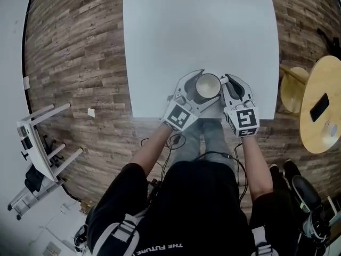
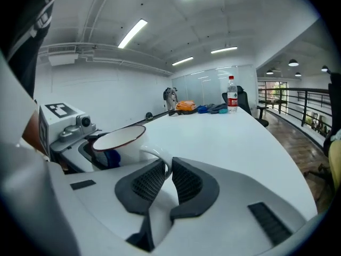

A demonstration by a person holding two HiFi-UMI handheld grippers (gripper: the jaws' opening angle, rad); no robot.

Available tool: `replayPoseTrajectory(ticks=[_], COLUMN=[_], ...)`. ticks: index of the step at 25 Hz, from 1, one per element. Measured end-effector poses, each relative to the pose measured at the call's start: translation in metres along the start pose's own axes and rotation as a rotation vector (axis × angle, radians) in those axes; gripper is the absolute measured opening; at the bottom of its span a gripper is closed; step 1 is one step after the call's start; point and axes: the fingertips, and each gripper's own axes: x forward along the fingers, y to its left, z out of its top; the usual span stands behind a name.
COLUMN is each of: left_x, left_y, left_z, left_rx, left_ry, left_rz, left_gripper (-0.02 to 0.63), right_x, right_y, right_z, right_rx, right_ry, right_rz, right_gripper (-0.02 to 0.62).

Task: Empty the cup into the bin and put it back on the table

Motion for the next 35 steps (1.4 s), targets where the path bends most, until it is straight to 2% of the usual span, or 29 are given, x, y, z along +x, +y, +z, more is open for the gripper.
replayPoseTrajectory(ticks=[5, 10, 14, 18, 21, 25, 28, 31, 33, 35], left_x=[-0.023, -0.067, -0.111, -0.167, -0.235, -0.335, -0.394, -0.437, -0.456, -0.471], left_y=[0.0, -0.002, 0.003, 0.008, 0.01, 0.004, -0.004, -0.01, -0.013, -0.017], left_z=[0.022, 0.08, 0.128, 0.154, 0.149, 0.12, 0.102, 0.08, 0.063, 0.045], left_rx=[-0.021, 0.036, 0.064, 0.023, -0.056, -0.115, -0.169, -0.221, -0.246, -0.306], left_ry=[-0.043, -0.105, -0.161, -0.229, -0.242, -0.211, -0.21, -0.218, -0.212, -0.219], left_rz=[0.014, 0.069, 0.165, 0.323, 0.46, 0.658, 0.777, 0.855, 0.885, 0.906], left_gripper=[0.38, 0.38, 0.38, 0.38, 0.38, 0.38, 0.38, 0.38, 0.38, 0.38], right_x=[-0.01, -0.03, -0.04, -0.041, -0.036, -0.026, -0.025, -0.023, -0.019, -0.017], right_y=[0.017, 0.048, 0.08, 0.13, 0.199, 0.308, 0.374, 0.422, 0.446, 0.464], right_z=[0.028, 0.079, 0.128, 0.164, 0.177, 0.175, 0.17, 0.16, 0.149, 0.135], right_rx=[-0.014, 0.064, 0.147, 0.122, 0.08, -0.016, -0.087, -0.149, -0.188, -0.218], right_ry=[-0.022, -0.083, -0.099, -0.084, -0.055, -0.022, -0.009, 0.02, 0.058, 0.109], right_rz=[0.043, 0.108, 0.19, 0.336, 0.481, 0.676, 0.796, 0.888, 0.924, 0.941], right_gripper=[0.046, 0.046, 0.045, 0.044, 0.046, 0.044, 0.044, 0.044, 0.044, 0.044])
